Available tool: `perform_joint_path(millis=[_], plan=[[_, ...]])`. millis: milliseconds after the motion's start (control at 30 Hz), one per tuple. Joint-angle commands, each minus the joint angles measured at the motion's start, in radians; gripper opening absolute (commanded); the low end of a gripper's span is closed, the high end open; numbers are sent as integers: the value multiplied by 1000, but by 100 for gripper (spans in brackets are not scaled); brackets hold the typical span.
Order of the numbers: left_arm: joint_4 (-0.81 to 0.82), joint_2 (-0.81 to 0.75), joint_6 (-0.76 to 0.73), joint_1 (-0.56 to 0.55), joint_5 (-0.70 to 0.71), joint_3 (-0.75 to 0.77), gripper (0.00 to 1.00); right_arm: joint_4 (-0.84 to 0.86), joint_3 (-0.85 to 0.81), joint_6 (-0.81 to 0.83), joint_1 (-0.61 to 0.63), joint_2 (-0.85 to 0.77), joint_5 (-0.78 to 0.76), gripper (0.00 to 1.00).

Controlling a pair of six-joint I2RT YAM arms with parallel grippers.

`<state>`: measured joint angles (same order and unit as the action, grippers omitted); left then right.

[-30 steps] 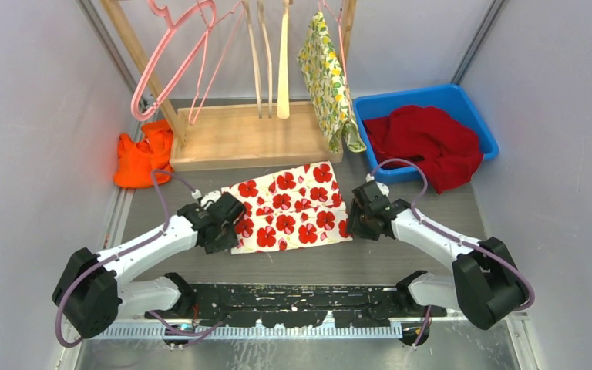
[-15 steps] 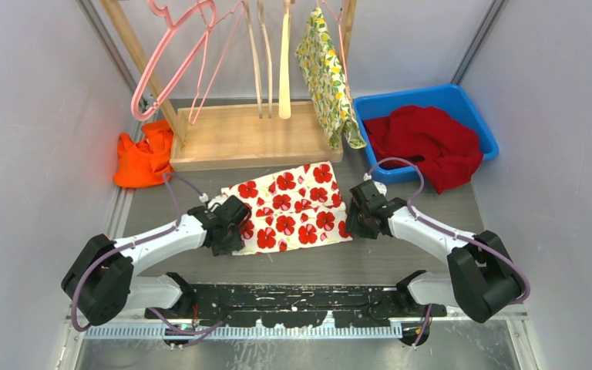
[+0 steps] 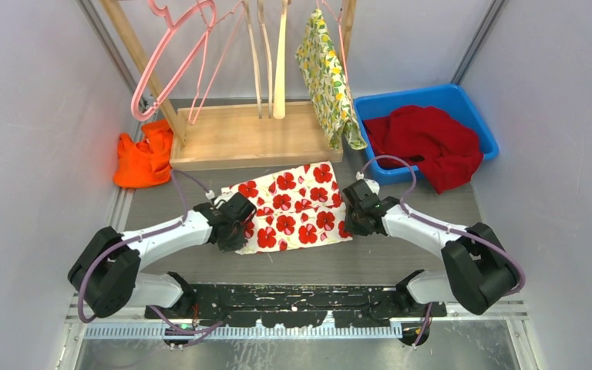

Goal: Place the skirt on the hanger

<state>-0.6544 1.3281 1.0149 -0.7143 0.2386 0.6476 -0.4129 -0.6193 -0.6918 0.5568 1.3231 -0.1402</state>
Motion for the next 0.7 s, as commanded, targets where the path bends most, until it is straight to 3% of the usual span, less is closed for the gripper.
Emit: perform_joint_path(millis=[0, 200, 667], plan=[[42, 10, 2, -9, 20, -40, 0, 15, -3, -15, 34, -3, 10, 22], [-40, -119, -12, -18, 27, -1, 0, -20, -5, -16, 43, -80, 44, 2], [-310, -351, -98, -20, -9, 343, 0, -328, -360, 35, 43, -326, 64, 1]])
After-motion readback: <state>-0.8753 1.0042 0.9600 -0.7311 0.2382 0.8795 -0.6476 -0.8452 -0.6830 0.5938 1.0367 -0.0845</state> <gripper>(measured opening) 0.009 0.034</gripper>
